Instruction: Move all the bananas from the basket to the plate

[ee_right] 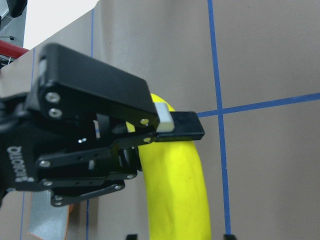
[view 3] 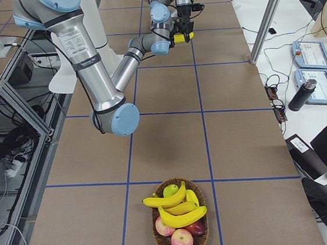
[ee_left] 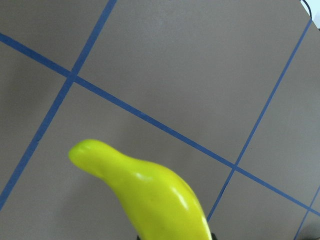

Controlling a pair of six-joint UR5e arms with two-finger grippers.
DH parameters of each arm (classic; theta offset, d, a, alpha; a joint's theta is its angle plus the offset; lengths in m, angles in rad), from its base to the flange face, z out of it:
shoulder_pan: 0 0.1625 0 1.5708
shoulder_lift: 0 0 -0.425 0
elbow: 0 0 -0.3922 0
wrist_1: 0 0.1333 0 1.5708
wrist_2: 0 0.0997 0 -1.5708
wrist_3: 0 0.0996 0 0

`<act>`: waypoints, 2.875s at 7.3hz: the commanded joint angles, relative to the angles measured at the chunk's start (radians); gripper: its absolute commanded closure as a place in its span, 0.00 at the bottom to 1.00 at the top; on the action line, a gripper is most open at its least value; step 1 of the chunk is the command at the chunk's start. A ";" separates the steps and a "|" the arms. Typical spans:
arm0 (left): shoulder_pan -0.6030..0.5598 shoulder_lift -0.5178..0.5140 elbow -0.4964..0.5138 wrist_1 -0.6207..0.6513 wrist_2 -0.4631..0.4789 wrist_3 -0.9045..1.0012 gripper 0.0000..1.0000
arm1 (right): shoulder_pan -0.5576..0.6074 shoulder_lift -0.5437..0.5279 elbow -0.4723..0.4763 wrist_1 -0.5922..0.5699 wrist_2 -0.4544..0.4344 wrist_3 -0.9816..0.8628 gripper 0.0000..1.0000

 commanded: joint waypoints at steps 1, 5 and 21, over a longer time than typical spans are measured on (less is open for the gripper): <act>-0.005 0.009 -0.006 0.000 0.000 0.015 1.00 | 0.007 -0.101 0.089 0.007 0.022 -0.002 0.00; -0.118 0.440 -0.394 0.017 -0.047 0.142 1.00 | 0.123 -0.296 0.105 0.009 0.009 -0.043 0.00; -0.201 0.968 -0.309 0.009 0.032 0.724 0.69 | 0.257 -0.344 -0.084 0.009 0.001 -0.215 0.00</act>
